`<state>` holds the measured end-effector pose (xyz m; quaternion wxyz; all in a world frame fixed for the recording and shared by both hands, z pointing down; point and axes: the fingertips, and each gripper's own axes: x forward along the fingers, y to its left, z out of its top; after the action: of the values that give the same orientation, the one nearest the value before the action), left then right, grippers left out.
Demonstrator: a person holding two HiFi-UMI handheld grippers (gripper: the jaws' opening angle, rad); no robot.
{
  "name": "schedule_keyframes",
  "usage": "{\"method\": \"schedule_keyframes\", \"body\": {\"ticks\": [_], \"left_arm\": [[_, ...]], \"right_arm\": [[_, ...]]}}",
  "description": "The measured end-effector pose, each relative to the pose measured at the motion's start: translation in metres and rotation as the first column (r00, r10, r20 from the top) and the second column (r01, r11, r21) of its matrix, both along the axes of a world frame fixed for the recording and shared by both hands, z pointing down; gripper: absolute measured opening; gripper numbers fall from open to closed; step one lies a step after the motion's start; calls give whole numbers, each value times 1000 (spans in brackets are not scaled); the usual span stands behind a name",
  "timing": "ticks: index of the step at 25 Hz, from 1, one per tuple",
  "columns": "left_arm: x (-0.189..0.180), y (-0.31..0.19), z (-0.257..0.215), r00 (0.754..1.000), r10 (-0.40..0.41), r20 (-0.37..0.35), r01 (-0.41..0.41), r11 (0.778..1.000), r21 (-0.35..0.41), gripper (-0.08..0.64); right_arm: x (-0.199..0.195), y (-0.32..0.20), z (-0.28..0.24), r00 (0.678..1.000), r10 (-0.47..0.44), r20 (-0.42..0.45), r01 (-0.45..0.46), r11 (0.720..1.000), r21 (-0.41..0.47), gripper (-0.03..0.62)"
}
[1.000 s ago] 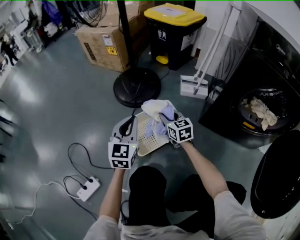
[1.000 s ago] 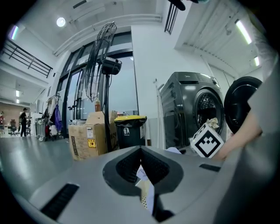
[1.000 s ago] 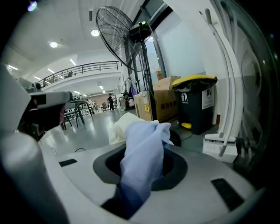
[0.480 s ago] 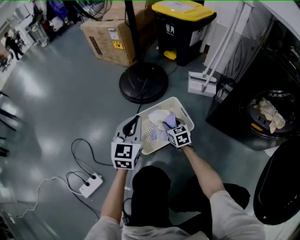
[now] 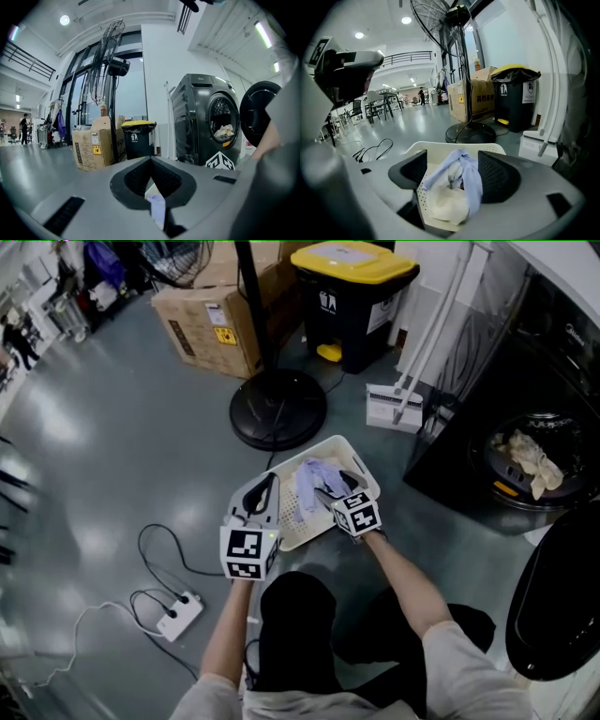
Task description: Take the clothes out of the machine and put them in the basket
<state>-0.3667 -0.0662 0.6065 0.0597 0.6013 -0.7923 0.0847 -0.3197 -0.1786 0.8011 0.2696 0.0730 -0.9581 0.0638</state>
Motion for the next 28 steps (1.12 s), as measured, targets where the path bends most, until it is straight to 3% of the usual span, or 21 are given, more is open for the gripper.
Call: {"method": "schedule_keyframes", "body": {"ticks": [4, 8, 12, 23, 28], "left_arm": [[4, -3, 3, 1000, 7, -13, -7, 1000, -16, 18], [10, -7, 3, 1000, 24, -16, -24, 999, -32, 18], [15, -18, -6, 999, 44, -3, -44, 999, 5, 18], [24, -44, -17, 996, 87, -5, -87, 996, 29, 18], [43, -67, -20, 990, 140, -3, -140, 989, 43, 18]], "right_arm": [[5, -19, -24, 999, 15, 31, -16, 999, 37, 323], [18, -49, -55, 996, 64, 60, -69, 994, 85, 175], [33, -82, -96, 985, 132, 114, -147, 980, 133, 35], [67, -129, -184, 985, 86, 148, -123, 958, 260, 25], [112, -146, -227, 967, 142, 210, -197, 942, 272, 25]]}}
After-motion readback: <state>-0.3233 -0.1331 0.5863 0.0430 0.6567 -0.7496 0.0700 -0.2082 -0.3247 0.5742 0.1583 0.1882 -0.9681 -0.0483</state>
